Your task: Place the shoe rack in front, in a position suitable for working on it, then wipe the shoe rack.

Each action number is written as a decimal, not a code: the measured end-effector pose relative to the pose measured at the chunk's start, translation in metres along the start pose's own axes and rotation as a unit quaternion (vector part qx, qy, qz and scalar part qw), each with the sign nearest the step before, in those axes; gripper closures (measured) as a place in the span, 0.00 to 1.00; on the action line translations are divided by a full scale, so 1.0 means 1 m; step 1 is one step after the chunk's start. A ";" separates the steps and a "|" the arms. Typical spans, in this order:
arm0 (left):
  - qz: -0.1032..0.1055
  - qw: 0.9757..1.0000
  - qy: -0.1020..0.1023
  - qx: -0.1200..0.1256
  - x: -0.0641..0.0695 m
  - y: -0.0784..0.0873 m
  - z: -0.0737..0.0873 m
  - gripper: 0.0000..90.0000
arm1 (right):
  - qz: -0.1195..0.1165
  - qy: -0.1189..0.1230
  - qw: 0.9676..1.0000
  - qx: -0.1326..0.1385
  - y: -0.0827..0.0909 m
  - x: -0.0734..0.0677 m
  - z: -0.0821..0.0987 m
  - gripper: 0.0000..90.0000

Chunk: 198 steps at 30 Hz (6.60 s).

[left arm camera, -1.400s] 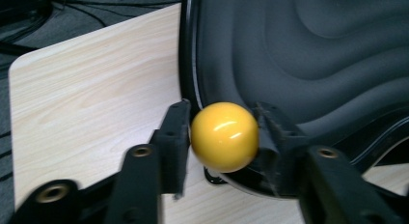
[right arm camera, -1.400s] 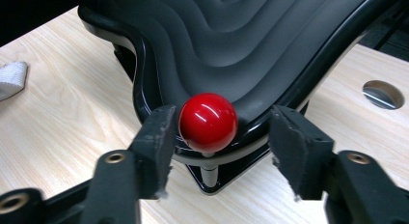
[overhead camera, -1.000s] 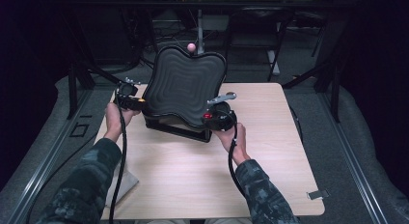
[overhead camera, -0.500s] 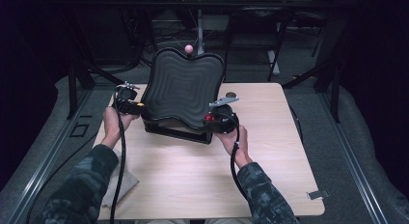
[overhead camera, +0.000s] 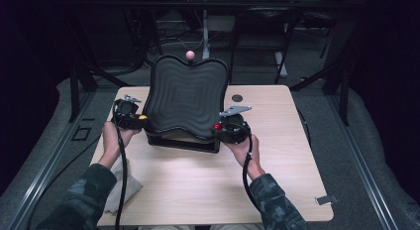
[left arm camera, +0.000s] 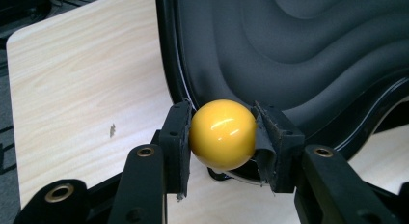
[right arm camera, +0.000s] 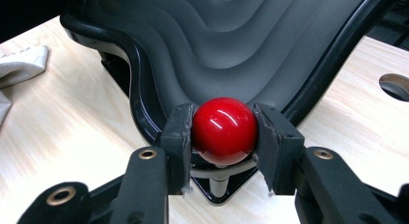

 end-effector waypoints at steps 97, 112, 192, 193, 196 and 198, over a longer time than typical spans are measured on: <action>0.063 0.998 -0.022 0.003 0.014 0.098 0.119 0.00 | -0.035 0.047 0.998 -0.008 0.059 -0.027 0.054 0.66; 0.029 0.997 0.000 -0.075 -0.029 0.051 0.166 0.00 | -0.030 0.046 0.998 -0.010 0.059 -0.028 0.054 0.66; -0.001 1.000 -0.007 -0.003 -0.025 0.095 0.102 0.91 | -0.017 0.051 0.999 -0.004 0.059 -0.031 0.055 0.66; -0.002 1.000 -0.006 -0.001 -0.025 0.097 0.099 0.91 | -0.016 0.051 0.999 -0.005 0.059 -0.031 0.055 0.66; -0.007 1.000 -0.008 0.007 -0.027 0.103 0.093 0.91 | -0.017 0.051 0.999 -0.004 0.058 -0.031 0.055 0.66; -0.011 1.000 -0.008 0.013 -0.029 0.110 0.087 0.91 | -0.016 0.051 0.999 -0.005 0.059 -0.032 0.056 0.66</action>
Point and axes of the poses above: each handheld gripper's, and its own axes: y roughly backward along the jaws, z roughly out of its underside, x roughly to its right, the point moved 1 cm from there along -y, roughly forward along the jaws, and after that the axes turned 2 degrees about -x, right-handed, at the moved point
